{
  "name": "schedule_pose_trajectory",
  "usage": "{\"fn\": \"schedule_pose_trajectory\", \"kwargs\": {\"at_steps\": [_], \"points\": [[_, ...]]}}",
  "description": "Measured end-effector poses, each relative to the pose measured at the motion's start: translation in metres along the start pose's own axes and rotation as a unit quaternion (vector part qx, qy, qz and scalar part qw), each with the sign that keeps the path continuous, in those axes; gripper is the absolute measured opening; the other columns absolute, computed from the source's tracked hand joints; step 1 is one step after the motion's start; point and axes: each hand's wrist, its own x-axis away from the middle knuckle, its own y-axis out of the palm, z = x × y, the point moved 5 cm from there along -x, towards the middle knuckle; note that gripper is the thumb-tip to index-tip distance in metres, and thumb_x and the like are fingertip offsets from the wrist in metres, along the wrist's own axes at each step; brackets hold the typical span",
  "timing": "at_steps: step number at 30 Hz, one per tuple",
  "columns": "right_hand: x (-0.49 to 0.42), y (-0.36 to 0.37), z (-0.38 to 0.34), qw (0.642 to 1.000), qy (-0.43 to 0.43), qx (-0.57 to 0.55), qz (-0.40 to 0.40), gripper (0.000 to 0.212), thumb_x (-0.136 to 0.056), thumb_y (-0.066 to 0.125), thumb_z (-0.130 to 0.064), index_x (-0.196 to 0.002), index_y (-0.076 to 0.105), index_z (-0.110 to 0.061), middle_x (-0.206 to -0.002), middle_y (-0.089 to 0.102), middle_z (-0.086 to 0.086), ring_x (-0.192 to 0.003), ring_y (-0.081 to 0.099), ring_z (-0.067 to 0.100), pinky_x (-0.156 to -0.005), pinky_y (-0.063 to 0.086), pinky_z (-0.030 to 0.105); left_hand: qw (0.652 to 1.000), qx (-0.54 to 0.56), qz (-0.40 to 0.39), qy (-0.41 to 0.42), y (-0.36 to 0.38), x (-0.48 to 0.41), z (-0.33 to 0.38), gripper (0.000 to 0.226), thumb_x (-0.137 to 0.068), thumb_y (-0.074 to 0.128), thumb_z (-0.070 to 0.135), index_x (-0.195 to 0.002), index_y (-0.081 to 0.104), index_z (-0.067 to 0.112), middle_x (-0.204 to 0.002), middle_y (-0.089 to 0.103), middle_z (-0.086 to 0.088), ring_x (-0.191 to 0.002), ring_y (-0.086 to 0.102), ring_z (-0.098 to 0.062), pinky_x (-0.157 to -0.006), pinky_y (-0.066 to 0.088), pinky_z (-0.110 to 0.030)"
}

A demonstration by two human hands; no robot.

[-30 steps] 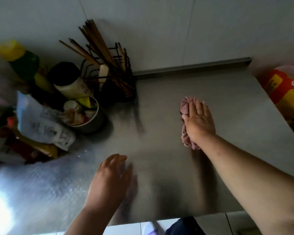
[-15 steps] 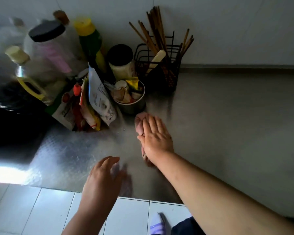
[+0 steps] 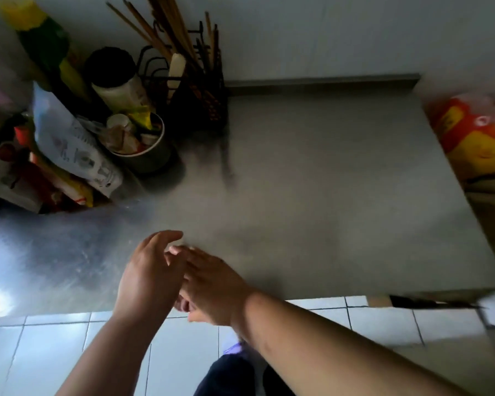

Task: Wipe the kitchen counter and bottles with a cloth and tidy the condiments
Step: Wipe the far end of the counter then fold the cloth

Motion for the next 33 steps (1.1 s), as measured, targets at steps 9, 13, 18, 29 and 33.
{"fn": "schedule_pose_trajectory", "kwargs": {"at_steps": [9,13,18,29,33], "points": [[0.157,-0.063,0.097,0.993,0.084,0.078,0.037,0.066,-0.082,0.064,-0.039,-0.141,0.045,-0.020,-0.153,0.038,0.005,-0.143,0.031,0.028,-0.117,0.022,0.040,0.995,-0.008,-0.074,0.063,0.095,0.030,0.105,0.033,-0.086,0.062,0.034,-0.119,0.060,0.031,-0.129,0.058,0.005,-0.112,0.058,-0.020,-0.084,0.046,-0.029],[0.223,-0.088,0.142,0.978,0.176,0.108,-0.009,0.101,-0.063,0.077,-0.058,-0.148,0.034,-0.025,-0.159,0.027,-0.001,-0.147,0.024,0.022,-0.119,0.022,0.038,0.992,-0.017,-0.089,0.087,0.125,0.041,0.136,0.029,-0.087,0.062,0.036,-0.115,0.062,0.030,-0.125,0.060,0.004,-0.110,0.060,-0.021,-0.088,0.045,-0.031],[0.313,-0.133,0.192,0.937,0.331,0.115,-0.010,0.102,-0.072,0.046,-0.082,-0.151,0.028,-0.021,-0.161,0.022,0.000,-0.149,0.016,0.020,-0.117,0.020,0.041,0.986,-0.001,-0.117,0.118,0.156,0.055,0.174,0.031,-0.085,0.064,0.027,-0.116,0.063,0.028,-0.123,0.061,0.003,-0.109,0.059,-0.021,-0.088,0.044,-0.029],[0.302,-0.185,0.307,0.782,0.600,0.167,0.043,0.083,-0.093,0.023,-0.063,-0.153,0.015,-0.006,-0.160,0.013,0.021,-0.148,0.010,0.038,-0.122,0.010,0.049,0.992,0.031,-0.088,0.082,0.151,0.053,0.165,0.031,-0.084,0.066,0.031,-0.115,0.062,0.031,-0.121,0.061,0.011,-0.108,0.060,-0.015,-0.089,0.046,-0.027],[0.197,-0.159,0.287,0.846,0.507,0.157,0.047,0.079,-0.092,0.033,-0.059,-0.149,0.031,-0.005,-0.157,0.025,0.020,-0.146,0.022,0.037,-0.121,0.015,0.045,0.995,0.035,-0.070,0.061,0.145,0.051,0.156,0.030,-0.083,0.068,0.029,-0.113,0.063,0.031,-0.120,0.061,0.009,-0.109,0.059,-0.016,-0.093,0.048,-0.032]]}}
